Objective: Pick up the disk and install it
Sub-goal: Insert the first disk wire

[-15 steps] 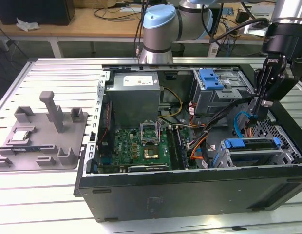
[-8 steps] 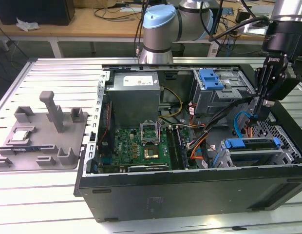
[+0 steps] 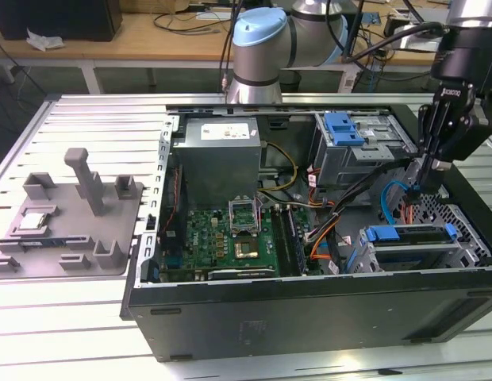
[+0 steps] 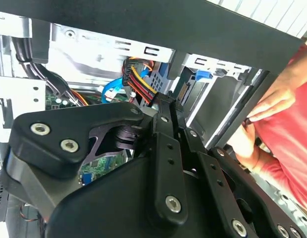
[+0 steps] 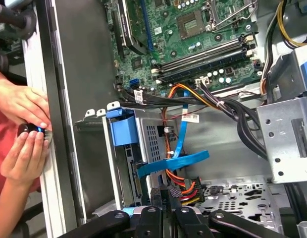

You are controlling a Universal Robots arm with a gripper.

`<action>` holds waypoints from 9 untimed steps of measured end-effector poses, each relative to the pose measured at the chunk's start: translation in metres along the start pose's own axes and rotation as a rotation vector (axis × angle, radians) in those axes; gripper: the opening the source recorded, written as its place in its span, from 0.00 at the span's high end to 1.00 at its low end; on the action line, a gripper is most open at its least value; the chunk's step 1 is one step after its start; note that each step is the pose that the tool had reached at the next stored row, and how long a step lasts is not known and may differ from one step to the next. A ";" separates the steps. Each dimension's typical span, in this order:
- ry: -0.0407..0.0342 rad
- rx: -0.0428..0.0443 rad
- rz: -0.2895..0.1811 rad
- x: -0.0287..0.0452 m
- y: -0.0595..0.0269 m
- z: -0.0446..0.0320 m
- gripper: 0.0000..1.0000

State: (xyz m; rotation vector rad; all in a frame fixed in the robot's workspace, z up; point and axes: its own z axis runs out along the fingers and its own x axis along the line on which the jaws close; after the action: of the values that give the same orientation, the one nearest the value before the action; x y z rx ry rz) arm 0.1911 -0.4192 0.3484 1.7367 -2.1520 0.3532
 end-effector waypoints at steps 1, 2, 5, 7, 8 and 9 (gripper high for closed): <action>-0.0076 -0.0002 -0.001 0.0014 0.0001 0.0007 0.84; -0.0145 -0.0005 -0.003 0.0027 0.0001 0.0013 0.84; -0.0330 -0.0009 -0.006 0.0067 0.0003 0.0031 0.84; -0.0477 -0.0007 -0.009 0.0110 0.0005 0.0051 0.84; -0.0539 -0.0001 -0.011 0.0143 0.0007 0.0067 0.84; -0.0596 0.0004 -0.013 0.0173 0.0008 0.0081 0.84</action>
State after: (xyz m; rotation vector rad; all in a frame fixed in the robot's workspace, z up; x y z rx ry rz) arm 0.1862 -0.4377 0.3483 1.7821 -2.1809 0.3022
